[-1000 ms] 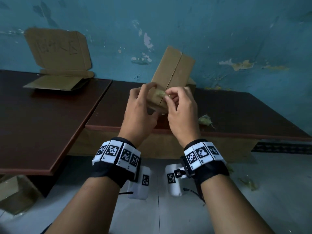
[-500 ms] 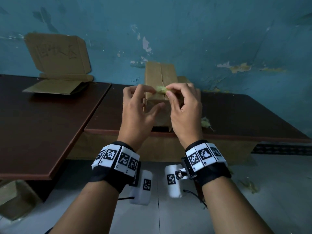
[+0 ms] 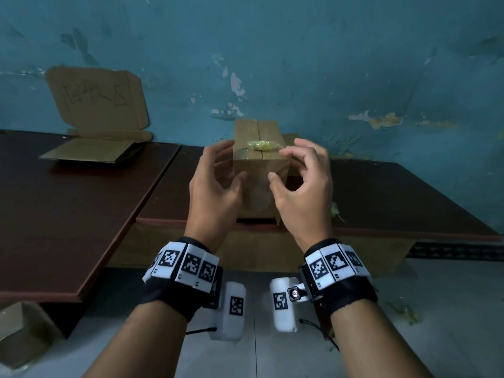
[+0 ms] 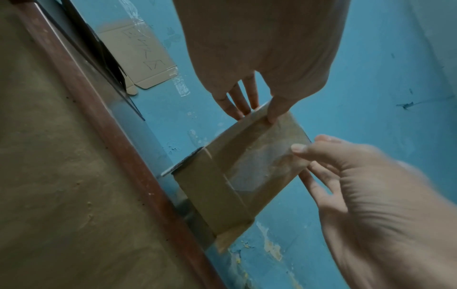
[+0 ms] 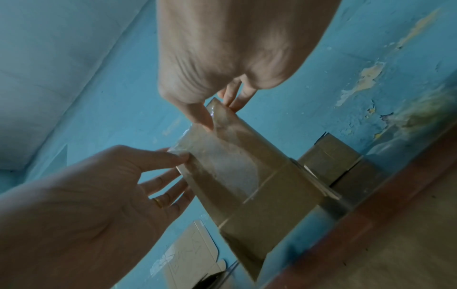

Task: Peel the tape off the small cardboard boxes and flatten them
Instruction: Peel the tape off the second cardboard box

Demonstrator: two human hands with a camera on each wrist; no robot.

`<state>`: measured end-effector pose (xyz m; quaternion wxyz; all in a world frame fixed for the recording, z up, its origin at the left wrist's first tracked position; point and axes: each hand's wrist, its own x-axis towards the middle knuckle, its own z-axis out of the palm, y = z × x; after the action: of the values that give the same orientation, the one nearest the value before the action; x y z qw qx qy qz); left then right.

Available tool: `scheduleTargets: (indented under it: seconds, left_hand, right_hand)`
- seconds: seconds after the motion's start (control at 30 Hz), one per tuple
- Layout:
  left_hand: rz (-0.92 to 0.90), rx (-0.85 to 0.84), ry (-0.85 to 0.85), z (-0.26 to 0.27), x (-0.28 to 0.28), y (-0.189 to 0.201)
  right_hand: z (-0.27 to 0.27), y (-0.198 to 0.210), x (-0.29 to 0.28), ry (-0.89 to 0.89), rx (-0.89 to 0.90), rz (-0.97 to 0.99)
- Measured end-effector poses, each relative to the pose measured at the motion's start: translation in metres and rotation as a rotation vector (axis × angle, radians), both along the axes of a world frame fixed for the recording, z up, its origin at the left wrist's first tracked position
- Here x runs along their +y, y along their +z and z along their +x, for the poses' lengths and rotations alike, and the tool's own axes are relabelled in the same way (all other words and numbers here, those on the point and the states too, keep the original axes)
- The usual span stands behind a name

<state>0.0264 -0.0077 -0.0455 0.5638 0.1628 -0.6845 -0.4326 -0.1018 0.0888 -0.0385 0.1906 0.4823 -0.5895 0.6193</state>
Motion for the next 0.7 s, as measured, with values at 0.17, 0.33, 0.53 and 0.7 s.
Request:
scheduleTargets:
  seconds: [0.17, 0.33, 0.53, 0.7]
  left_hand:
    - [0.042, 0.005, 0.023, -0.0015, -0.0058, -0.0036]
    - [0.097, -0.001, 0.019, -0.0013, -0.0084, -0.0050]
    - [0.150, 0.015, -0.093, -0.0032, -0.0088, -0.0056]
    - [0.178, 0.018, -0.105, -0.0057, -0.0092, -0.0076]
  right_hand:
    - [-0.0031, 0.0001, 0.0003, -0.038, -0.034, 0.000]
    - [-0.0007, -0.0055, -0.0015, -0.059, -0.043, 0.020]
    - [-0.0060, -0.0034, 0.0018, -0.016, -0.192, 0.001]
    - [-0.0086, -0.0010, 0.0023, 0.030, -0.260, 0.002]
